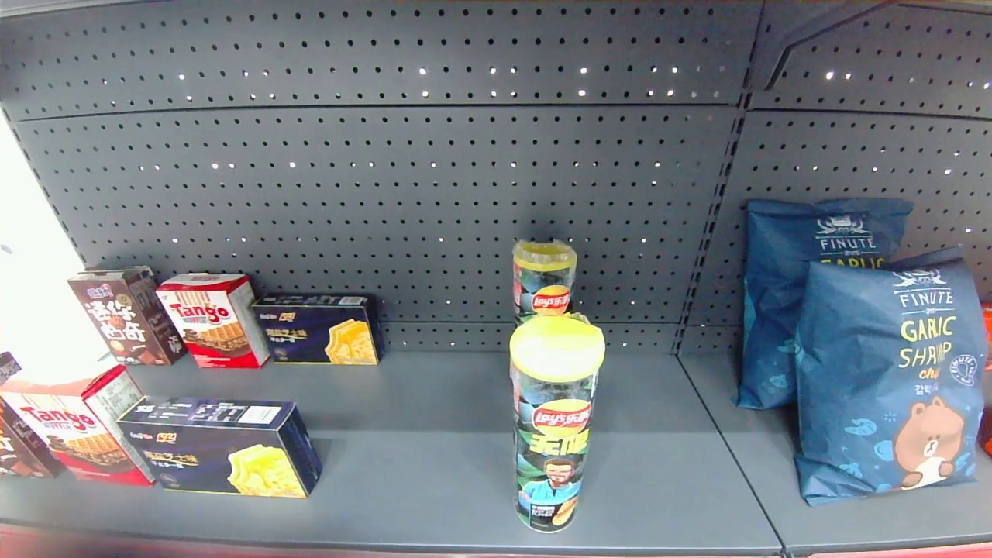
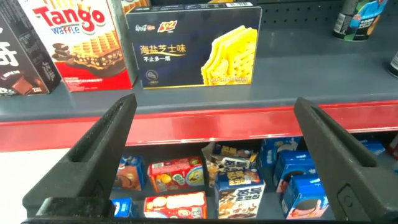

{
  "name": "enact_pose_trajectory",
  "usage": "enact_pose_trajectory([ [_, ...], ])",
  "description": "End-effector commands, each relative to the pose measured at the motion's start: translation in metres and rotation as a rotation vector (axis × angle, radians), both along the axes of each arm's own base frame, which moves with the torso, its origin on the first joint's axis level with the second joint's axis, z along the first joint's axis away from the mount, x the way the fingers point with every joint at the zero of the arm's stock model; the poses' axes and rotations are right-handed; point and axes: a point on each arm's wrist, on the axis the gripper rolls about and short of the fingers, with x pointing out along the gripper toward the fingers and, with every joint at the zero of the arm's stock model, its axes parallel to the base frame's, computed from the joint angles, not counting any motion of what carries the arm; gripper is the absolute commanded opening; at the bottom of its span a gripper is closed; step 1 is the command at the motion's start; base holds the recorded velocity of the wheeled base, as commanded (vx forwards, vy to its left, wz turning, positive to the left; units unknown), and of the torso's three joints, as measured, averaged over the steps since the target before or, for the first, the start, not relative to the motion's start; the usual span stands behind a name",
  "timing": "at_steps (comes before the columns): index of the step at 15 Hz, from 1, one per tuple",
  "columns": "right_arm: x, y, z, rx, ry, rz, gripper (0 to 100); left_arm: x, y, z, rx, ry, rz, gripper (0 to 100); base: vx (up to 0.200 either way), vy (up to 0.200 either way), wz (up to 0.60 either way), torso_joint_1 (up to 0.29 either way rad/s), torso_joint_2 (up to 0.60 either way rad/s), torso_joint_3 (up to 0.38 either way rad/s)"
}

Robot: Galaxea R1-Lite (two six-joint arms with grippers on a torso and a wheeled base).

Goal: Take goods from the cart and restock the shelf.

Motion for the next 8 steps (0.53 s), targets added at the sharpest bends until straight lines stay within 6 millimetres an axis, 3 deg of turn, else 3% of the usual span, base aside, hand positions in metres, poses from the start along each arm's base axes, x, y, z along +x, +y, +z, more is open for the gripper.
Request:
enact_pose_trajectory([
  [1, 0.0, 0.0, 0.0001, 0.0, 0.0, 0.001, 100, 0.0, 0.0, 0.0, 0.0, -0.001, 0.0, 100, 0.0, 0.0, 0.0, 0.0, 0.0, 0.0],
  [8, 0.0, 0.0, 0.0001, 0.0, 0.0, 0.001, 100, 0.0, 0.0, 0.0, 0.0, -0.001, 0.0, 100, 0.0, 0.0, 0.0, 0.0, 0.0, 0.0],
])
